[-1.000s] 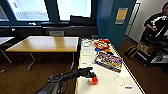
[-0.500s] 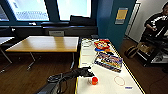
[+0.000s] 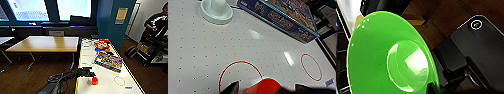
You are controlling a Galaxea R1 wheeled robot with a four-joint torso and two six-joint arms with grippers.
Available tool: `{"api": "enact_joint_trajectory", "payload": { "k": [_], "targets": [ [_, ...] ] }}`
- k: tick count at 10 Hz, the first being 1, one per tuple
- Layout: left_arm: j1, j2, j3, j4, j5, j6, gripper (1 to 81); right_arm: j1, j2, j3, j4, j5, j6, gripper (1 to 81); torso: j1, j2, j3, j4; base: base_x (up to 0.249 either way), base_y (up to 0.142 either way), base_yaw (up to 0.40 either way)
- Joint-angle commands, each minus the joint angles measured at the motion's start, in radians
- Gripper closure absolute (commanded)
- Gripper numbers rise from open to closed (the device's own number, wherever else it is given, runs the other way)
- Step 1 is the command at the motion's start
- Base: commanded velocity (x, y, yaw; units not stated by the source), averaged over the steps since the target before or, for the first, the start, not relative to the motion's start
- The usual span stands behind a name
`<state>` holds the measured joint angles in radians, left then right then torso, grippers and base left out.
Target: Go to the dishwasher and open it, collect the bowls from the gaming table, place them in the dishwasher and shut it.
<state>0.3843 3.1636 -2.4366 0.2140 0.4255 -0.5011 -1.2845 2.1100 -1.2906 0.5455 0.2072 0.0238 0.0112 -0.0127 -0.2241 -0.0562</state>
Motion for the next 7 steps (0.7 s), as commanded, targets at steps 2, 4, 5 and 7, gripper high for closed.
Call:
{"api": "enact_joint_trajectory", "payload": {
  "k": [2, 4, 5, 7],
  "targets": [
    [-0.166, 0.065, 0.019, 0.01, 0.016, 0.001, 1.0, 0.058, -0.043, 0.03, -0.024, -0.078, 0.001, 81.1, 0.0, 0.0, 0.0, 0.0, 0.0, 0.0, 0.0],
    [-0.166, 0.065, 0.016, 0.01, 0.016, 0.001, 1.0, 0.058, -0.04, 0.027, -0.026, -0.08, 0.001, 81.1, 0.0, 0.0, 0.0, 0.0, 0.0, 0.0, 0.0],
    [-0.166, 0.065, 0.016, 0.01, 0.016, -0.001, 1.0, 0.058, -0.04, 0.027, -0.026, -0.08, -0.001, 81.1, 0.0, 0.0, 0.0, 0.0, 0.0, 0.0, 0.0],
    [-0.166, 0.065, 0.016, 0.01, 0.016, 0.001, 1.0, 0.058, -0.04, 0.027, -0.026, -0.08, -0.002, 81.1, 0.0, 0.0, -0.041, 0.0, 0.0, 0.0, 0.0]
  ]
}}
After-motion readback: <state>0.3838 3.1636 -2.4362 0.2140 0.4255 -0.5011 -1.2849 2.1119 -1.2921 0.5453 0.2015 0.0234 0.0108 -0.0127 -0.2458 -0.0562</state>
